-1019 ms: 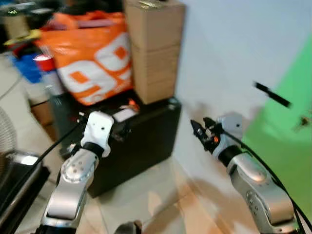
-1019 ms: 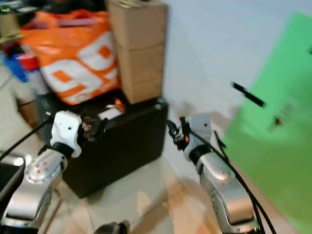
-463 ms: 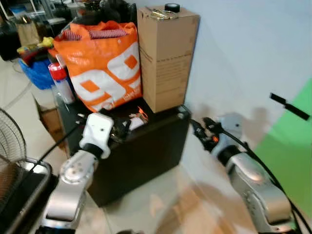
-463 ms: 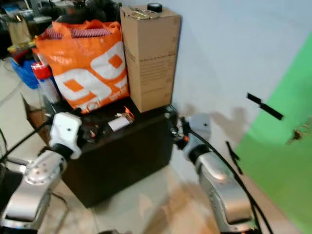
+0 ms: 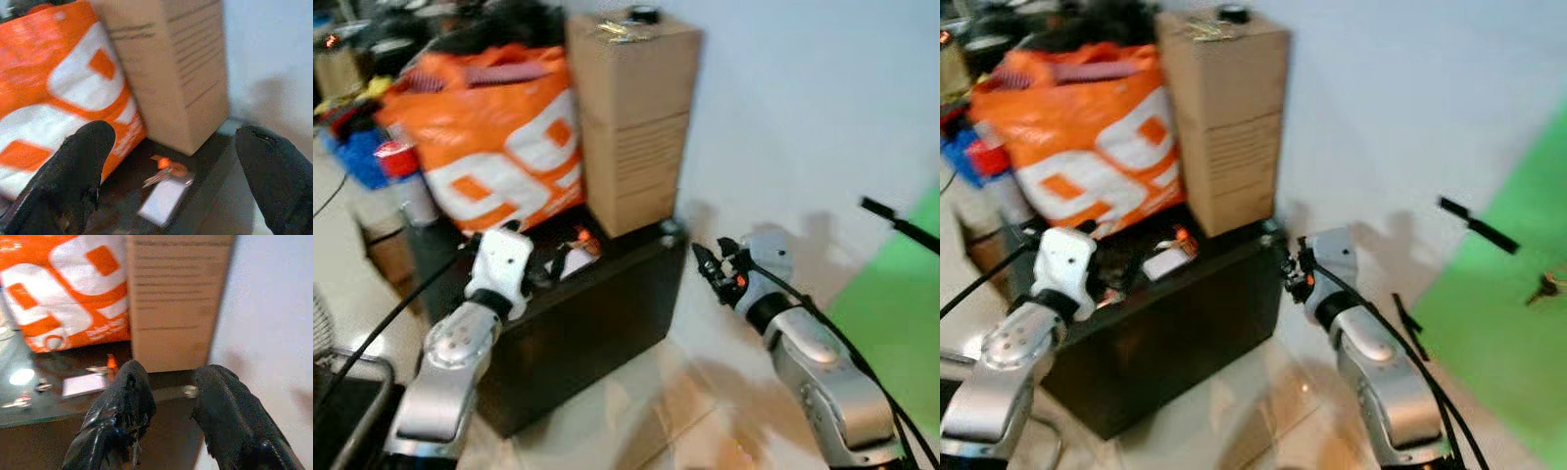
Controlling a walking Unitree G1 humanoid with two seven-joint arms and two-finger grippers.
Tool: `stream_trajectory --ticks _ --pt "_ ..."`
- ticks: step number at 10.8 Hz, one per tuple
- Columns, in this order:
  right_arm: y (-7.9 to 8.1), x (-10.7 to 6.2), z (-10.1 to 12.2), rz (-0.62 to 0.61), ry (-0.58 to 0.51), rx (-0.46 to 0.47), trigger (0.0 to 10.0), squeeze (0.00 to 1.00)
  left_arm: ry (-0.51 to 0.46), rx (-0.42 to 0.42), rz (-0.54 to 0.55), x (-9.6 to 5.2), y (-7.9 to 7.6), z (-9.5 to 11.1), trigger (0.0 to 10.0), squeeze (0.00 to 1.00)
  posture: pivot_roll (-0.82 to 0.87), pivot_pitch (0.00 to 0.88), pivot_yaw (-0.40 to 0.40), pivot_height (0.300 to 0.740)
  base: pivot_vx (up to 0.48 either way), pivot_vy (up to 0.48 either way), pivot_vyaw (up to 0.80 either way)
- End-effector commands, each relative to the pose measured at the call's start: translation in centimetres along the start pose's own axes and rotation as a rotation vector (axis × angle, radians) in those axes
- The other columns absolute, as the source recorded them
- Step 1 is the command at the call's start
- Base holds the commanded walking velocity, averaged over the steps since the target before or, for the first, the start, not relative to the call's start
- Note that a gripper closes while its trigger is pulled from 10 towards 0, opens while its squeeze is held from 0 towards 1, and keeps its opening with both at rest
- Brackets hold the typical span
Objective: Hang keys on a hook
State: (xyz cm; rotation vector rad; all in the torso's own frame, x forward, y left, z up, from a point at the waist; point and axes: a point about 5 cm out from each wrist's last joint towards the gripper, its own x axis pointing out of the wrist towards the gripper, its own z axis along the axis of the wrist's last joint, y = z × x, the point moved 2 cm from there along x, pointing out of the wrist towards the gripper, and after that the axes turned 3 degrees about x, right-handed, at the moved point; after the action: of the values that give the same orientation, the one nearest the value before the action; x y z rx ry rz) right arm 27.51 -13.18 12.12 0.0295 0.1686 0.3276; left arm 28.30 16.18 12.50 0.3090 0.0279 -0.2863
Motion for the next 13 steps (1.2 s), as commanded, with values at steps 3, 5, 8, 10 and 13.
stream_trajectory --ticks 3,5,8,10,13 --pt "0.1 0.0 0.1 0.030 0.009 -0.047 10.0 0.00 0.003 0.007 -0.013 -0.2 0.1 -0.1 10.0 0.00 -0.05 0.000 -0.006 0.740 0.292 0.000 0.27" --pt "0.6 0.0 -0.3 0.095 0.030 -0.070 10.0 0.00 0.007 0.005 -0.015 -0.3 0.1 -0.2 10.0 0.00 -0.05 0.000 -0.007 0.740 0.294 0.000 0.80" --pt "0.7 0.3 -0.4 0.133 0.039 -0.093 10.0 0.00 0.010 0.008 -0.018 -0.4 0.0 -0.2 10.0 0.00 -0.05 0.000 -0.014 0.740 0.291 0.000 0.80" --pt "0.8 0.4 -0.9 0.141 0.051 -0.094 10.0 0.00 0.012 0.012 -0.012 -0.5 0.1 -0.3 10.0 0.00 -0.05 0.000 -0.017 0.740 0.289 0.000 0.80" --pt "-0.2 0.5 -1.8 0.077 0.088 -0.077 10.0 0.00 0.009 0.014 -0.023 -0.4 -0.1 -0.1 10.0 0.00 -0.05 0.000 -0.016 0.740 0.290 0.000 0.27"
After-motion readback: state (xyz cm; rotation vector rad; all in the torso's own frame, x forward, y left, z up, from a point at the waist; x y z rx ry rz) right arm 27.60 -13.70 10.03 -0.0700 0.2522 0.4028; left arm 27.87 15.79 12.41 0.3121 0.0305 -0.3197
